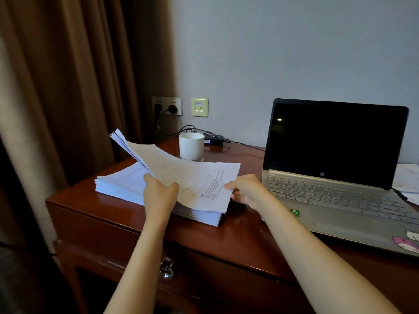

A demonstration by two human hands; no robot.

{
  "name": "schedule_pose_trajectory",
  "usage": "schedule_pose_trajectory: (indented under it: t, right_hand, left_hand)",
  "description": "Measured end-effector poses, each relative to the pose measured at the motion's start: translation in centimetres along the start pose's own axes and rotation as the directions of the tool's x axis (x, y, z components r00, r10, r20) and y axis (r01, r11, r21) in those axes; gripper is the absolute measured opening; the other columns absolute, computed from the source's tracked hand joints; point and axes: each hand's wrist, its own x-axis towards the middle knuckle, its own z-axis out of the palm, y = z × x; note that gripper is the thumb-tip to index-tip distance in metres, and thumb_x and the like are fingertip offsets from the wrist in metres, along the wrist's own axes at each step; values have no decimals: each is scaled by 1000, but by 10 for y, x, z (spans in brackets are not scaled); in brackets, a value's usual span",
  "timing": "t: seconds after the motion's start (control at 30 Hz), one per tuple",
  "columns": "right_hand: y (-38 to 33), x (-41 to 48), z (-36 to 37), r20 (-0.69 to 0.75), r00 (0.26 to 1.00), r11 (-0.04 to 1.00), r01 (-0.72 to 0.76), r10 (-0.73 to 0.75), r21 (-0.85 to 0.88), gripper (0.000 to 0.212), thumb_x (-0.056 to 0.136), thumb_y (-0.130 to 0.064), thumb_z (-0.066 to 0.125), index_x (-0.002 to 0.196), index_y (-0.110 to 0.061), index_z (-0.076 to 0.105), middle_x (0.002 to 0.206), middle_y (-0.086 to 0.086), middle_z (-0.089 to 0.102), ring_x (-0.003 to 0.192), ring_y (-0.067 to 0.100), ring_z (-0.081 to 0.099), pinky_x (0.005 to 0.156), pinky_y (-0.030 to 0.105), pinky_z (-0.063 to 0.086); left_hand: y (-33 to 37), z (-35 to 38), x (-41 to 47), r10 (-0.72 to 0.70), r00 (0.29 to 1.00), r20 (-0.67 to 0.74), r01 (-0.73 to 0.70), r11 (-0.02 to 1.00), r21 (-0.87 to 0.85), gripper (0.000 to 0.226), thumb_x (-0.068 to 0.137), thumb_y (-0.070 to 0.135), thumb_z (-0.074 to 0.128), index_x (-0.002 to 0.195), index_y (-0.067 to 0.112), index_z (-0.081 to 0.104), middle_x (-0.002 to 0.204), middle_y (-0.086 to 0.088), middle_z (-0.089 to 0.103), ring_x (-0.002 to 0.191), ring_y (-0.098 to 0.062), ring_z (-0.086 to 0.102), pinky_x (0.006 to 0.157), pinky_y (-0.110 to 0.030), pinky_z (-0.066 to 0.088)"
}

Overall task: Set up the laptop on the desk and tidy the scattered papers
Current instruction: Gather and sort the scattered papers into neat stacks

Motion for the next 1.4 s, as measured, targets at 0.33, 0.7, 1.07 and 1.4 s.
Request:
schedule_pose_trajectory:
  t: [0.33, 0.7, 1.07, 1.4]
  right_hand:
    - [14, 7, 1, -97, 991, 956, 63, -95, -288, 25, 80, 4, 67, 69, -6, 47, 89, 17, 61, 47, 18, 47, 44, 24, 46]
    - [8, 3, -8, -52, 946, 732, 212, -321, -647, 21, 91, -10, 35, 88, -14, 56, 83, 8, 62, 46, 17, 57, 46, 26, 51]
    - [-16, -17, -87, -3, 904, 362, 168, -427, -917, 22, 94, -15, 45, 114, -18, 51, 111, 4, 52, 89, 20, 49, 70, 28, 38]
    - [-7, -41, -162, -180, 888, 154, -125, -422, -980, 47, 96, -28, 46, 141, -19, 35, 143, 10, 37, 130, 28, 36, 103, 39, 34]
  left_hand:
    - [5, 9, -13, 144, 976, -163, -75, 927, 367, 98, 77, -12, 57, 151, 17, -1, 153, -25, -4, 141, -42, 8, 114, -44, 21]
    - [27, 33, -22, 169, 973, 158, -231, 742, 629, 77, 89, 3, 49, 150, 19, 5, 156, -20, -8, 145, -37, -5, 117, -44, 6]
    - [78, 93, -28, 216, 766, 606, -601, 576, 554, 66, 95, 22, 43, 151, 23, 9, 159, -8, -8, 146, -34, -4, 116, -48, 7]
    - [121, 149, -57, 226, 562, 795, -754, 536, 380, 65, 95, 29, 46, 151, 24, 12, 159, -8, 0, 146, -33, 0, 116, -51, 9]
